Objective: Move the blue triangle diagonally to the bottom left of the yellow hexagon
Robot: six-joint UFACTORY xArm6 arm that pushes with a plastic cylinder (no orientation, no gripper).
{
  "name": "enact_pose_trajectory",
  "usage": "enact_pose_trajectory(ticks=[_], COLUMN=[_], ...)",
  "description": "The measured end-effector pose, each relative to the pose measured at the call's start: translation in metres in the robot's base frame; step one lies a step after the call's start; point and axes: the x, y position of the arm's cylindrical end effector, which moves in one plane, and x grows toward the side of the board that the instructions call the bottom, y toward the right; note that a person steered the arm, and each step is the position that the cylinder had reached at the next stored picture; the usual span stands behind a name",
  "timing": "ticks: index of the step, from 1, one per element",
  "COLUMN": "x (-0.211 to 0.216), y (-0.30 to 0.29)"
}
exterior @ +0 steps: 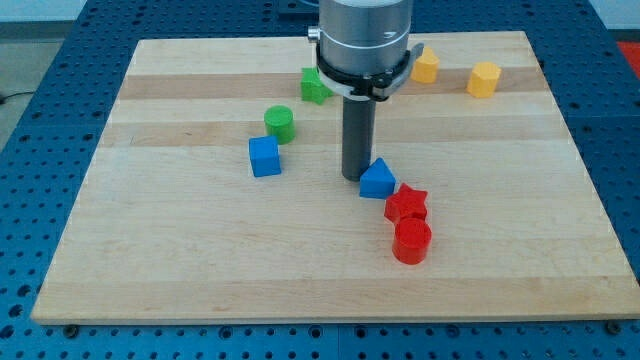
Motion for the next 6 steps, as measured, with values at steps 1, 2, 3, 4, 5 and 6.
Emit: enact_pose_trajectory(ticks=[1, 2, 3, 4, 5, 6], x=[0.022, 0.038, 0.038, 0.029, 0.018, 0.005], y=[-0.062, -0.037, 0.017, 0.037, 0.029, 0.001])
